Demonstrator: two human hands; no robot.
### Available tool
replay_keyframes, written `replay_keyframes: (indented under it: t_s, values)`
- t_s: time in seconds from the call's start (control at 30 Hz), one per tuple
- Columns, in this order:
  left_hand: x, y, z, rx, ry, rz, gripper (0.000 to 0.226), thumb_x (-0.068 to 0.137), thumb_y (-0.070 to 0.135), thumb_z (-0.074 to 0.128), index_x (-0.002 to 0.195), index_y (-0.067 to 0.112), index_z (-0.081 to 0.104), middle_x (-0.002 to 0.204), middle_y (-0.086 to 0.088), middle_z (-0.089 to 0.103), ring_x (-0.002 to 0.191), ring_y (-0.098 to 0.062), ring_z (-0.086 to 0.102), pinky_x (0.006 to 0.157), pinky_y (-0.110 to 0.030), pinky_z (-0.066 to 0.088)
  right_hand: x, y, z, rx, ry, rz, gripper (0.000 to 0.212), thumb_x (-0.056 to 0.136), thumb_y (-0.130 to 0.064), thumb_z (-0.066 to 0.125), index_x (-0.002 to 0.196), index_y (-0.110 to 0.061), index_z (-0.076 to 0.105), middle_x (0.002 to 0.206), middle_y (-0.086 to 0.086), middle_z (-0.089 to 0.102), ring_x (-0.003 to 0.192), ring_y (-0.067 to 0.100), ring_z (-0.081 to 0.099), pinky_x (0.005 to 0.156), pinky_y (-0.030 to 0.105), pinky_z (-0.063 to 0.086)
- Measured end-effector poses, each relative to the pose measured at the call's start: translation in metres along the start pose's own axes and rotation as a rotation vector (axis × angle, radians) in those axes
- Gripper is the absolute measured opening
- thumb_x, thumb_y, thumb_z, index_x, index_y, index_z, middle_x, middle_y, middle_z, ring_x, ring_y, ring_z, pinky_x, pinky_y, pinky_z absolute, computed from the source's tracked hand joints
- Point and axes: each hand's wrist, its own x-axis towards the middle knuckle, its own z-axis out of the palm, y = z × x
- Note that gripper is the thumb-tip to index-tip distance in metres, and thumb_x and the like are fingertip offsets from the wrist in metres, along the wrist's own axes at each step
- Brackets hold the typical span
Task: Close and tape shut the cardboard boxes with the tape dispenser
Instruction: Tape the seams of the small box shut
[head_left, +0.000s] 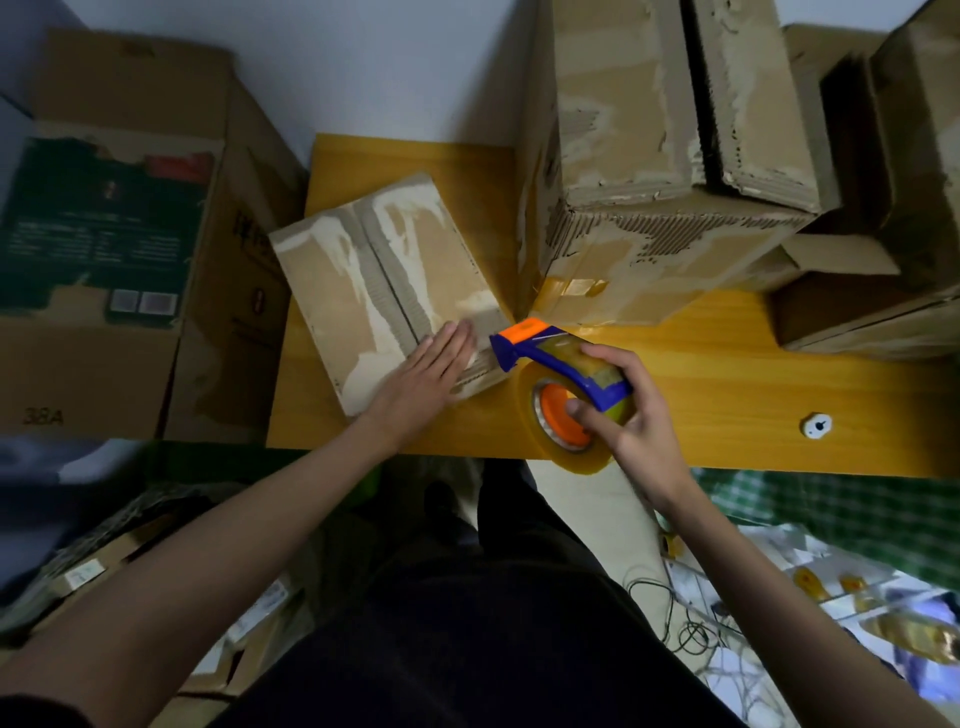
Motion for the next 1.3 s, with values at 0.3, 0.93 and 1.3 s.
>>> replay_keyframes:
  t_s: [0.3,0.93,1.3]
  values:
    - [0.007,-0.04,-0.018,-0.326,0.026,-0.411,0.077,0.105,0.061,0.011,0.159,0.012,-0.013,0.166,-0.008,-0.02,0.154,-0.02,-0.017,0.127,-0.041,0.0,0.009,-0.014,0.005,0.044,0.006,-0.002,0.053,0.085,0.004,0.072,0.132,-0.012,0.055,0.125,-0.007,0.06,0.111,0.006,0.061,0.086,0.016,0.049]
    - [0.002,-0.01,0.005,-0.185,0.02,-0.157,0.102,0.097,0.076,0.028,0.159,0.005,-0.011,0.168,-0.014,-0.013,0.155,-0.025,-0.013,0.127,-0.043,0.002,0.041,-0.024,0.01,0.387,0.053,0.287,0.051,0.079,-0.014,0.071,0.128,-0.025,0.061,0.129,0.005,0.065,0.12,0.038,0.061,0.091,0.051,0.05]
    - [-0.027,-0.016,0.008,-0.23,-0.027,0.04,0.089,0.103,0.062,0.03,0.159,0.005,-0.011,0.167,-0.014,-0.016,0.155,-0.025,-0.015,0.127,-0.044,0.005,0.045,-0.027,0.016,0.445,-0.015,0.326,0.054,0.081,-0.015,0.066,0.134,-0.021,0.056,0.136,0.017,0.059,0.114,0.033,0.063,0.081,0.042,0.052]
